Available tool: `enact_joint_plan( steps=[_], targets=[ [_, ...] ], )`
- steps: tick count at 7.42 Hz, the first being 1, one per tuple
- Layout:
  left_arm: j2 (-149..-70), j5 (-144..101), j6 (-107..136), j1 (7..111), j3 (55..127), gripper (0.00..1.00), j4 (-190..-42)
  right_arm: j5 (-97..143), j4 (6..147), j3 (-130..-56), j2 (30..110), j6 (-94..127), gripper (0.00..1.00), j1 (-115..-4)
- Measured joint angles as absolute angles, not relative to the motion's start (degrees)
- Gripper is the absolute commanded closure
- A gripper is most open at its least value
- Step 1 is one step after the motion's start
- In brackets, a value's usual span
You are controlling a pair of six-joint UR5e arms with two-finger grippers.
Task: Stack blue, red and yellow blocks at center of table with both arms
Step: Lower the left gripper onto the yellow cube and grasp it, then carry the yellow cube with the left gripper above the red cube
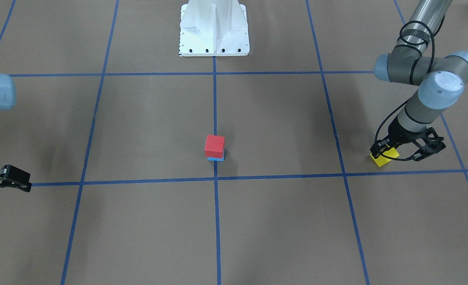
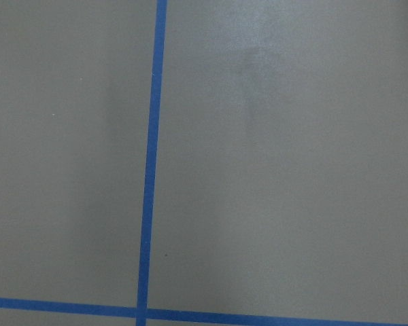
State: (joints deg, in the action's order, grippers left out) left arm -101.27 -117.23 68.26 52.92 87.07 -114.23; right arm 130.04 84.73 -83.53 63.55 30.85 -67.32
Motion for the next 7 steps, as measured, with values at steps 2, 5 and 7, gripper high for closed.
enact_joint_plan(
  steps=[2, 5, 7],
  targets=[
    [-101.7, -117.6, 67.0, 54.1, 90.2, 1.0, -111.0, 130.1, 84.7, -83.5, 63.6, 30.8, 0.01, -67.3],
    [-108.9, -117.1, 55.8, 55.5, 100.7, 1.0, -92.2, 130.2, 84.7, -83.3, 63.9, 30.7, 0.01, -67.3],
    [-122.0, -116.6, 54.0, 49.9, 102.2, 1.0, -81.8, 130.3, 84.6, -83.3, 64.2, 30.5, 0.01, -67.4]
  ],
)
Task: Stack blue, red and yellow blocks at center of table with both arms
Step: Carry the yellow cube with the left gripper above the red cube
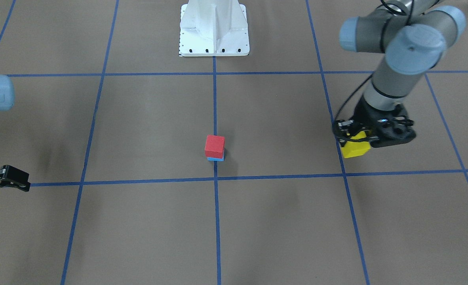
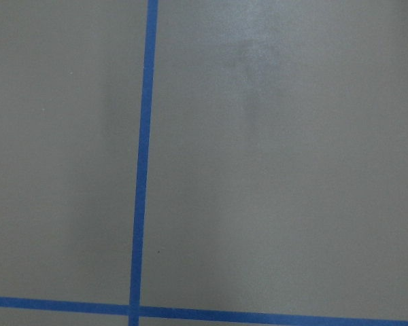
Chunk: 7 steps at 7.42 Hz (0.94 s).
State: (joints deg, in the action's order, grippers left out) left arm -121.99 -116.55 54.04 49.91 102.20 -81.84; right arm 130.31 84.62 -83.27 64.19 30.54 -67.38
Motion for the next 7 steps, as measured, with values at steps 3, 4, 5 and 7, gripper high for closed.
enact_joint_plan(
  steps=[3, 4, 5, 7],
  targets=[
    [-134.9, -113.4, 54.5, 39.7, 99.7, 1.0, -78.5, 130.3, 84.6, -83.3, 64.9, 29.5, 0.01, -67.9],
    [-139.4, -112.9, 54.5, 38.4, 95.6, 1.0, -78.4, 130.3, 84.6, -83.3, 65.0, 29.3, 0.01, -68.1],
    [-144.6, -112.8, 54.4, 37.8, 89.6, 1.0, -78.5, 130.4, 84.6, -83.3, 65.0, 29.3, 0.01, -68.3],
    [-150.1, -112.8, 53.8, 37.6, 81.7, 1.0, -79.2, 130.4, 84.6, -83.4, 64.9, 29.2, 0.01, -68.6]
  ],
)
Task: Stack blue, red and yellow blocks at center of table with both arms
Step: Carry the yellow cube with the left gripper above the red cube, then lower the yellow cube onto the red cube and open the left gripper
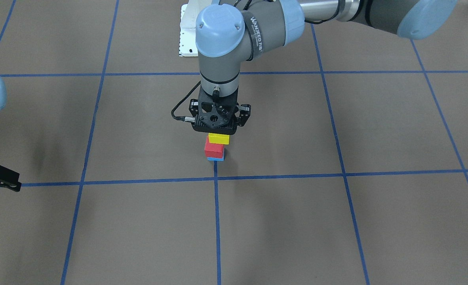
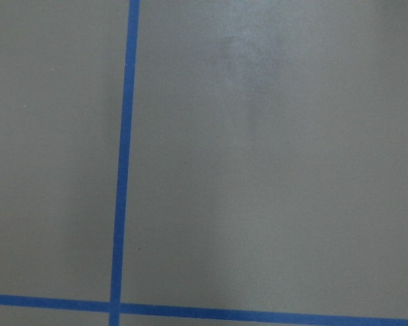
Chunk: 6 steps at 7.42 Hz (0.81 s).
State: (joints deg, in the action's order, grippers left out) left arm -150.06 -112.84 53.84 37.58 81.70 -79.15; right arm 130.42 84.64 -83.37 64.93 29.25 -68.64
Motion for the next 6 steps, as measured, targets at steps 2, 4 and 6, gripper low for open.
enact_joint_plan(
  steps=[2, 4, 6],
  targets=[
    [-150.8, -112.8, 53.6, 37.0, 79.2, 1.0, -80.1, 130.4, 84.6, -83.5, 64.9, 29.2, 0.01, -68.7],
    [-150.9, -112.8, 53.7, 36.6, 77.6, 1.0, -81.5, 130.5, 84.6, -83.5, 65.0, 29.3, 0.01, -68.7],
    [-150.8, -112.8, 53.7, 36.1, 76.8, 1.0, -82.3, 130.6, 84.6, -83.6, 65.1, 29.3, 0.01, -68.8]
  ],
)
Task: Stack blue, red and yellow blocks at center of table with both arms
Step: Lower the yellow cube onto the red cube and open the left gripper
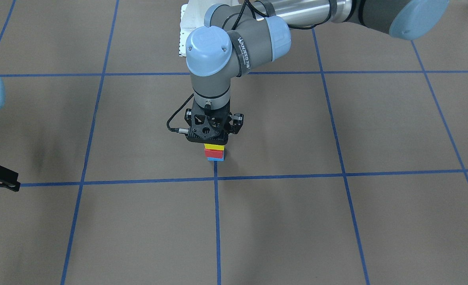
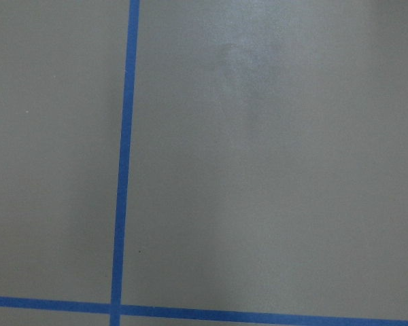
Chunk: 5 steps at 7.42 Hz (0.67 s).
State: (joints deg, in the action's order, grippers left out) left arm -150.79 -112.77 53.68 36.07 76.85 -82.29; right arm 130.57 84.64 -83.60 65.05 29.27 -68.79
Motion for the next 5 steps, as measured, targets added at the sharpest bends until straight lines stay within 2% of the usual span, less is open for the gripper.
enact_joint_plan(
  steps=[5],
  targets=[
    [-149.9, -112.8, 54.0, 35.3, 76.8, 1.0, -83.7, 130.5, 84.6, -83.7, 65.5, 29.3, 0.01, -68.8]
  ],
)
